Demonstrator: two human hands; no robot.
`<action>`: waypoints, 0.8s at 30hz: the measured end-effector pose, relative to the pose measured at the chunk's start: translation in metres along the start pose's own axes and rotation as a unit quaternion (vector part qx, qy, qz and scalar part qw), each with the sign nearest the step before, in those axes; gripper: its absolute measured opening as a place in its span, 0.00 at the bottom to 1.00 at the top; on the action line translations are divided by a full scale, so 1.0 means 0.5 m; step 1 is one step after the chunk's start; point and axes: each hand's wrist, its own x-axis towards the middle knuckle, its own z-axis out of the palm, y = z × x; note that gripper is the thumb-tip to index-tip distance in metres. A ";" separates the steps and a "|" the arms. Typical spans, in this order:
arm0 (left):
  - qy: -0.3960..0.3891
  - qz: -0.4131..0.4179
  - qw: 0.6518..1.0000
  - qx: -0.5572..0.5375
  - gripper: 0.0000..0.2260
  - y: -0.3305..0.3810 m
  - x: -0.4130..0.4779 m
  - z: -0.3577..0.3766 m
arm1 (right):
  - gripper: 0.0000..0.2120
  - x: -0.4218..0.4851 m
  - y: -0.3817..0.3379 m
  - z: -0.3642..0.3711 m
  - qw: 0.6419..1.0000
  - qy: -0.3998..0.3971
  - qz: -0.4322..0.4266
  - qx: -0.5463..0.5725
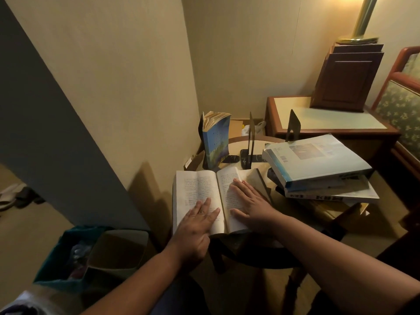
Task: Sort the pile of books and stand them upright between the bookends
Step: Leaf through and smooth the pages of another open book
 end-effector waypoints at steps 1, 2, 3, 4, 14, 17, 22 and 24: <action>0.003 -0.005 1.000 -0.002 0.29 0.000 -0.001 0.001 | 0.40 0.001 0.002 0.001 1.000 -0.002 -0.001 0.000; 0.005 -0.012 1.000 0.002 0.29 -0.001 0.000 0.001 | 0.39 0.004 0.004 0.004 1.000 -0.002 -0.001 0.000; 0.005 -0.018 1.000 0.012 0.31 -0.001 0.003 -0.002 | 0.39 0.004 0.004 0.007 1.000 0.000 0.002 0.000; 0.003 -0.025 0.999 0.025 0.35 0.003 0.005 -0.006 | 0.39 0.003 0.005 0.010 1.000 0.002 0.004 0.001; -0.025 -0.162 0.984 0.063 0.30 -0.023 0.145 -0.031 | 0.38 0.007 0.002 0.018 1.000 0.009 -0.005 -0.007; -0.010 -0.192 0.979 0.059 0.31 -0.053 0.208 -0.046 | 0.38 0.012 0.005 0.019 1.000 0.003 -0.003 -0.014; 0.005 -0.189 0.980 0.068 0.32 -0.069 0.237 -0.056 | 0.40 0.025 0.011 0.017 1.000 -0.009 0.002 -0.015; 0.010 -0.160 0.984 0.077 0.32 -0.069 0.224 -0.052 | 0.40 0.025 0.010 0.020 1.000 -0.004 0.004 -0.015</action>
